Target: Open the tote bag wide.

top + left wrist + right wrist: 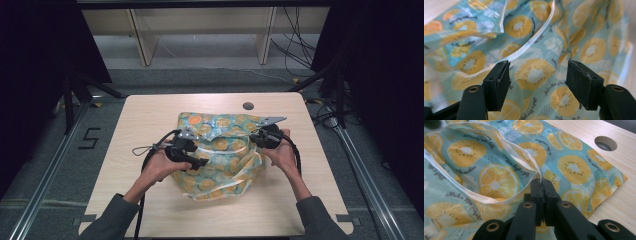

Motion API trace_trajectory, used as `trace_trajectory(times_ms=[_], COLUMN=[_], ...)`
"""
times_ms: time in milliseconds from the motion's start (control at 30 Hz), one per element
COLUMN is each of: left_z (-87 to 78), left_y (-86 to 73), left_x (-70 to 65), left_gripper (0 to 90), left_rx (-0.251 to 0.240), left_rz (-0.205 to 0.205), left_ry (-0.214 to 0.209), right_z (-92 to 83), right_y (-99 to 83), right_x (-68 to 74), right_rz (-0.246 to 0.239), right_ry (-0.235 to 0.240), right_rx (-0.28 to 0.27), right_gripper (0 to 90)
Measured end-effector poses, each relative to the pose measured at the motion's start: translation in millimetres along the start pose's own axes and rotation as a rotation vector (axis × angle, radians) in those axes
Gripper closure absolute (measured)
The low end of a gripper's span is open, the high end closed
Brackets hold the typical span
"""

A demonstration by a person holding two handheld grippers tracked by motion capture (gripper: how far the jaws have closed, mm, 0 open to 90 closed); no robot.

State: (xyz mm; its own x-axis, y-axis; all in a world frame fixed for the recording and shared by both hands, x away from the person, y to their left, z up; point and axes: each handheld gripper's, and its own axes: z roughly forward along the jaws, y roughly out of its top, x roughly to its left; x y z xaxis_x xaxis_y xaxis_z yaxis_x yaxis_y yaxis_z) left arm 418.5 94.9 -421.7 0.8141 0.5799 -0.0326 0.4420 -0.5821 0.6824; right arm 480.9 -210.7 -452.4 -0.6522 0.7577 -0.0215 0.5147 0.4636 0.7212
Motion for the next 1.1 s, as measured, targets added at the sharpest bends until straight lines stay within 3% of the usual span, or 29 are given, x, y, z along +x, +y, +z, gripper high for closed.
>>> trace_trajectory(times_ms=[33, 100, 267, 333, 367, 467, 533, 700, 833, 900, 967, 1000, 1033, 1100], left_z=[2.7, 6.9, 18.1, 24.2, 28.5, 39.4, 42.8, 35.6, 22.6, 15.8, 10.7, 8.5, 6.4, 2.1], left_y=[-1.5, -4.0, -8.4, -8.1, -7.5, -4.7, -2.0, 2.6, 1.2, 1.1, 1.5, 1.6, 2.2, 3.4], left_x=[-1.6, -3.4, -11.3, -12.6, -12.7, -9.6, -4.3, 4.4, 9.9, 11.6, 13.1, 13.3, 12.5, 7.9], left_gripper=[33.6, 32.1, 30.0, 28.3, 27.8, 40.9, 60.6, 87.3, 89.0, 89.1, 89.1, 89.1, 89.2, 89.1], left_rx=[0.005, 0.025, 0.089, 0.113, 0.121, 0.155, 0.141, 0.040, -0.047, -0.059, -0.078, -0.094, -0.099, -0.098], left_rz=[0.025, 0.041, 0.159, 0.183, 0.171, 0.218, 0.209, 0.157, 0.068, 0.060, 0.034, 0.015, 0.021, 0.041], left_ry=[0.023, 0.023, 0.092, 0.126, 0.155, 0.219, 0.211, 0.157, 0.068, 0.077, 0.050, 0.030, 0.015, 0.029], right_z=[-0.6, -1.6, -1.7, -1.4, -1.0, -1.6, -2.2, -14.4, -31.7, -43.1, -54.9, -61.1, -64.7, -73.5], right_y=[-0.2, -0.4, -1.6, -1.5, -1.5, -1.2, -0.9, 3.2, 7.4, 8.8, 10.3, 10.9, 11.0, 11.7], right_x=[-0.3, -1.2, -0.3, -2.1, -2.1, -1.6, -1.3, 1.5, 9.9, 17.5, 25.9, 31.3, 36.3, 47.1], right_rz=[0.004, 0.018, 0.045, 0.033, 0.032, 0.045, 0.042, 0.043, 0.017, -0.010, -0.029, -0.016, -0.019, -0.025], right_ry=[0.005, 0.020, 0.022, 0.019, 0.022, 0.032, 0.027, 0.030, 0.045, 0.050, 0.071, 0.095, 0.108, 0.157], right_rx=[-0.005, -0.001, -0.017, -0.019, -0.019, 0.000, -0.014, -0.049, -0.074, -0.092, -0.114, -0.114, -0.147, -0.146], right_gripper=[88.1, 87.6, 86.3, 85.6, 85.3, 82.9, 79.6, 67.6, 61.8, 57.4, 56.5, 56.1, 56.1, 56.1])
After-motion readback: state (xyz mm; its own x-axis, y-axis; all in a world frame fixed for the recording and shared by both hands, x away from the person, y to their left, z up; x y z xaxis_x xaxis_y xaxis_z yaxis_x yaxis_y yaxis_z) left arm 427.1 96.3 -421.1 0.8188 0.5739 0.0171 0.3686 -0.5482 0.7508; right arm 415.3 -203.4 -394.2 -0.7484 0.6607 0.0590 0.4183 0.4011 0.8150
